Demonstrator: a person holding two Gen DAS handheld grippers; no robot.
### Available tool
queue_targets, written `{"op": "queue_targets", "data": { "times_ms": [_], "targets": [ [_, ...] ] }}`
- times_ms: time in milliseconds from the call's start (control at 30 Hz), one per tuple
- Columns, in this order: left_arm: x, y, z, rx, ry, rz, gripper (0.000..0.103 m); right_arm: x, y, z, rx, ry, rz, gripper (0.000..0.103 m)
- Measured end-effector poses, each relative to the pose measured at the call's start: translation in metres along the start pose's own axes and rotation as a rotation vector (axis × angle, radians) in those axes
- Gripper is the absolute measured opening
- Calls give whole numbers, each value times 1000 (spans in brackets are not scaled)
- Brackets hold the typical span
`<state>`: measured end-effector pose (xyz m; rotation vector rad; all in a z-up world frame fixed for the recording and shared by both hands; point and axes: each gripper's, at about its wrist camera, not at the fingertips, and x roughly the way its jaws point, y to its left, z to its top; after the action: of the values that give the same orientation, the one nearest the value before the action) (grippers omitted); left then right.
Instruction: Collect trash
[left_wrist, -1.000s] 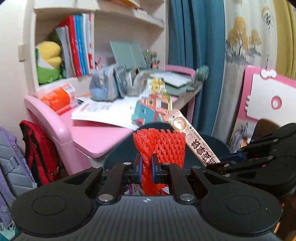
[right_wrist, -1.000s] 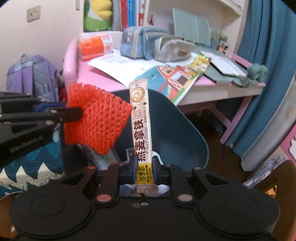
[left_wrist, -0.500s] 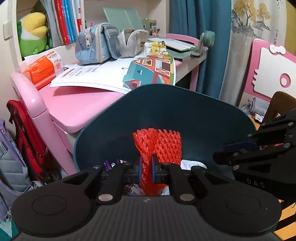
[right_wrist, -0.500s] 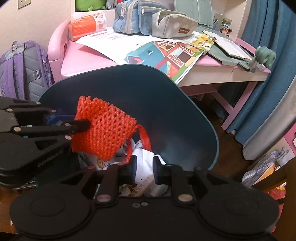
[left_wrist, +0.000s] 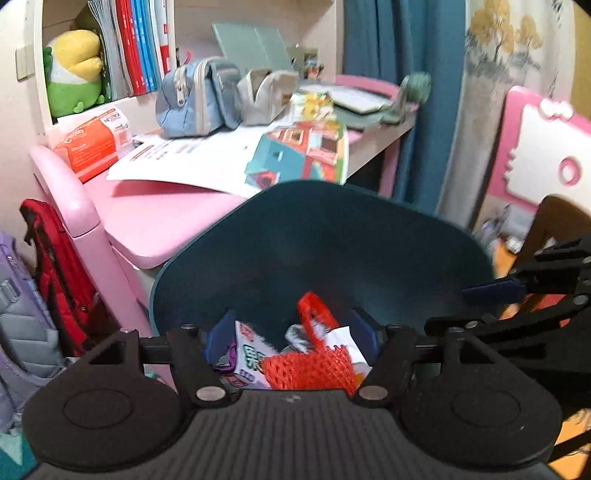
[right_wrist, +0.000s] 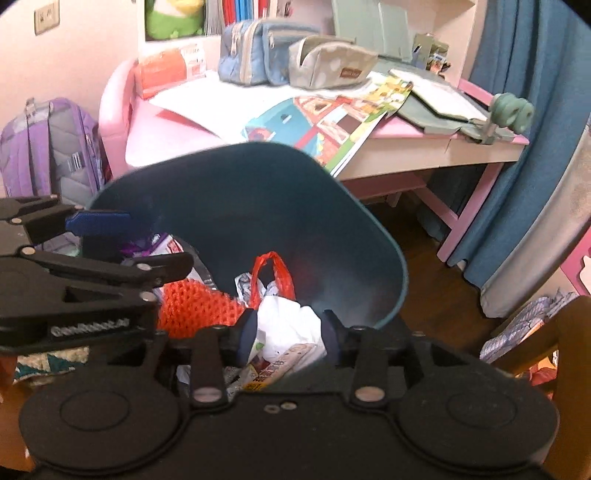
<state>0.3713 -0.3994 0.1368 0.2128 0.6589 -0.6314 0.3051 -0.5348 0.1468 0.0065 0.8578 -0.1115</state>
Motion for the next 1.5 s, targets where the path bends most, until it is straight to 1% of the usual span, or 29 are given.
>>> {"op": "queue_targets", "data": {
  "times_ms": [167, 333, 433, 567, 700, 833, 933, 1000, 1067, 1300, 1500],
  "targets": [
    [-27, 1, -1, -25, -37, -6, 72, -29, 0, -7, 21, -59, 41, 45],
    [-56, -1, -5, -37, -73, -12, 74, -60, 7, -16, 35, -122, 71, 50],
    [-75, -4, -10, -37, -101, -12, 79, -76, 12, -24, 43, -156, 90, 53],
    [-100, -8, -18, -30, -132, -19, 80, -97, 19, -35, 38, -202, 99, 57],
    [-122, -12, -26, -24, -160, -14, 81, -115, 26, -46, 29, -240, 114, 58],
    [-142, -11, -35, -41, -193, -27, 84, -130, 31, -57, 30, -265, 130, 59],
    [-154, -12, -41, -47, -214, -5, 94, -140, 34, -63, 32, -285, 144, 60],
    [-162, -11, -46, -53, -230, -13, 96, -148, 35, -68, 33, -302, 149, 60],
    [-170, -10, -50, -64, -237, -21, 101, -154, 37, -72, 32, -315, 145, 61],
    [-191, -6, -63, -82, -292, -47, 103, -165, 42, -84, 41, -338, 150, 62],
    [-197, -6, -68, -80, -295, -54, 103, -173, 45, -87, 42, -351, 148, 63]
  ]
}}
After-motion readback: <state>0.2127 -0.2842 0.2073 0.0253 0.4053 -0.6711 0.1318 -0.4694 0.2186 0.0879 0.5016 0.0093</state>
